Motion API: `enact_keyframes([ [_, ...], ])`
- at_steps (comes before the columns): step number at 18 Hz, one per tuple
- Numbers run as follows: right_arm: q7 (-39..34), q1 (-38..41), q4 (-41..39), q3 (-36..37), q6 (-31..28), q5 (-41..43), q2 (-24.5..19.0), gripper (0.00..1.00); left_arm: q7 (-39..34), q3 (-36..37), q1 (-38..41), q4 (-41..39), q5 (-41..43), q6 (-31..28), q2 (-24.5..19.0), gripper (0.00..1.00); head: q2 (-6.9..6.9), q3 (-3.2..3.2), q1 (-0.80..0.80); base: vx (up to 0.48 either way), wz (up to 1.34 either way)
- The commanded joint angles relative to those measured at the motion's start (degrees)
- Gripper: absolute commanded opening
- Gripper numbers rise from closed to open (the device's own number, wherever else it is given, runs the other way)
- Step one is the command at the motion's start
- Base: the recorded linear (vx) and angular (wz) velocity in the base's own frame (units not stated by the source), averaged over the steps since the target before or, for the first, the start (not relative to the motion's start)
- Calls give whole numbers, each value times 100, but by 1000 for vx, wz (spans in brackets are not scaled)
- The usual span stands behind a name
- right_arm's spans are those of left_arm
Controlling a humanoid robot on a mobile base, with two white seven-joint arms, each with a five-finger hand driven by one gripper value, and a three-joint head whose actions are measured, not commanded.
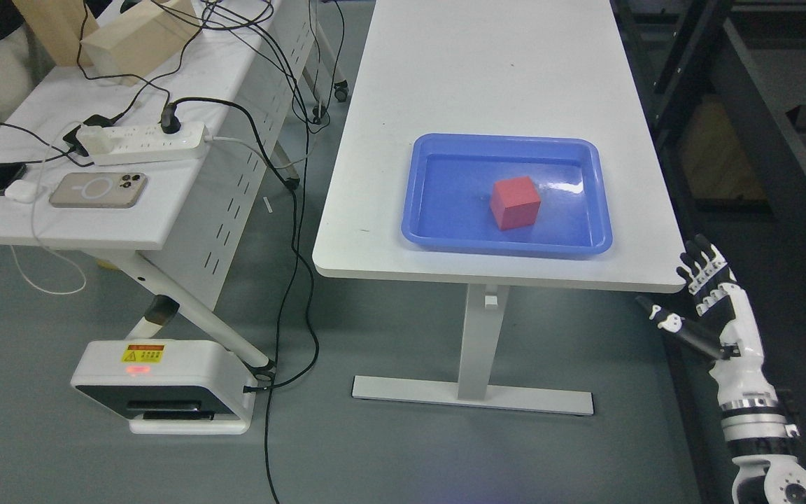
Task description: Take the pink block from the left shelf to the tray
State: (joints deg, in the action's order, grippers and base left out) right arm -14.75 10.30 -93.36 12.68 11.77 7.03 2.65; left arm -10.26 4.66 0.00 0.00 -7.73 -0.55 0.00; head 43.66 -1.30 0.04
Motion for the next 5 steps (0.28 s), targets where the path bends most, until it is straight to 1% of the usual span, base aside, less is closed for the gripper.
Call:
enact_keyframes([
  [1,-142,-10,2,-3,-61,44,-19,99,-3,0,-167,-100,0,3,-100,100,0,0,0,-71,-133],
  [5,-150,-10,2,-3,-61,35,-19,99,-3,0,-167,-100,0,3,-100,100,0,0,0,-12,-64],
])
